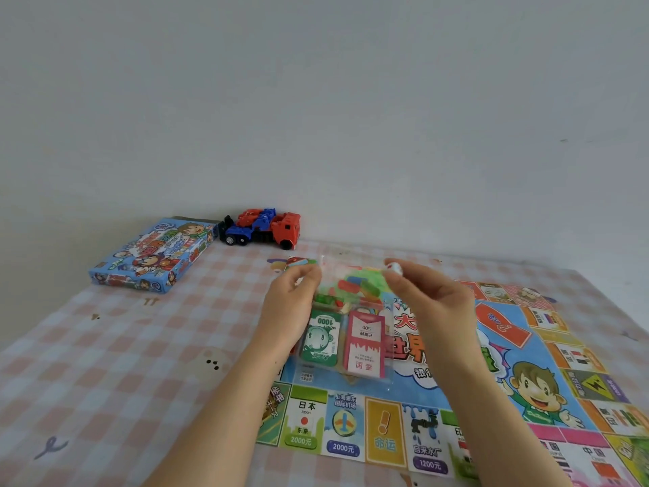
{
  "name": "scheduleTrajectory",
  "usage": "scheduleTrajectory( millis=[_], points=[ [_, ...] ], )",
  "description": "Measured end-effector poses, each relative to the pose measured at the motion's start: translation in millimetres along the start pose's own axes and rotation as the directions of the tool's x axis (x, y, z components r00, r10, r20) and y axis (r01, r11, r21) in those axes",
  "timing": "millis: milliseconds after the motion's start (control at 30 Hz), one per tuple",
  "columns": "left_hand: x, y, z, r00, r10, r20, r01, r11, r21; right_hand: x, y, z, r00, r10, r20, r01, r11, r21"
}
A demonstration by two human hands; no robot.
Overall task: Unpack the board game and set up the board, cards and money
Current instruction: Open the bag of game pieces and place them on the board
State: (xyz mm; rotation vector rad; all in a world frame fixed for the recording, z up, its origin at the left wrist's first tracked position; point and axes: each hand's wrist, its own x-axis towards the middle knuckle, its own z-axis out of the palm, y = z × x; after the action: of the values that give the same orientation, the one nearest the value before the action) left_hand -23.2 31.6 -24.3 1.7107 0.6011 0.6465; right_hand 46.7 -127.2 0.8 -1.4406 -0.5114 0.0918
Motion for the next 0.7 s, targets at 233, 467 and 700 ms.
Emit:
scheduleTrajectory(
  millis=[233, 467, 700],
  points=[
    [-2.1, -0.4, -0.2, 1.0, -0.005, 0.025, 0.004, 1.0, 0.023, 9.2, -1.1, -18.9, 0.976, 0.209, 0.067, -0.22, 0.936, 0.273],
    [-3.3, -3.0, 1.0, 0.999, 0.047, 0.018, -0.049, 0.992, 0.113, 12.6, 4.8, -30.1, 0.983, 0.179, -0.046, -0.183, 0.974, -0.134],
    [-2.7, -6.5, 1.7, 0.996, 0.088, 0.017, -0.09, 0.966, 0.242, 14.9, 11.3, -45.1, 0.993, 0.119, 0.003, -0.097, 0.823, -0.56]
  ],
)
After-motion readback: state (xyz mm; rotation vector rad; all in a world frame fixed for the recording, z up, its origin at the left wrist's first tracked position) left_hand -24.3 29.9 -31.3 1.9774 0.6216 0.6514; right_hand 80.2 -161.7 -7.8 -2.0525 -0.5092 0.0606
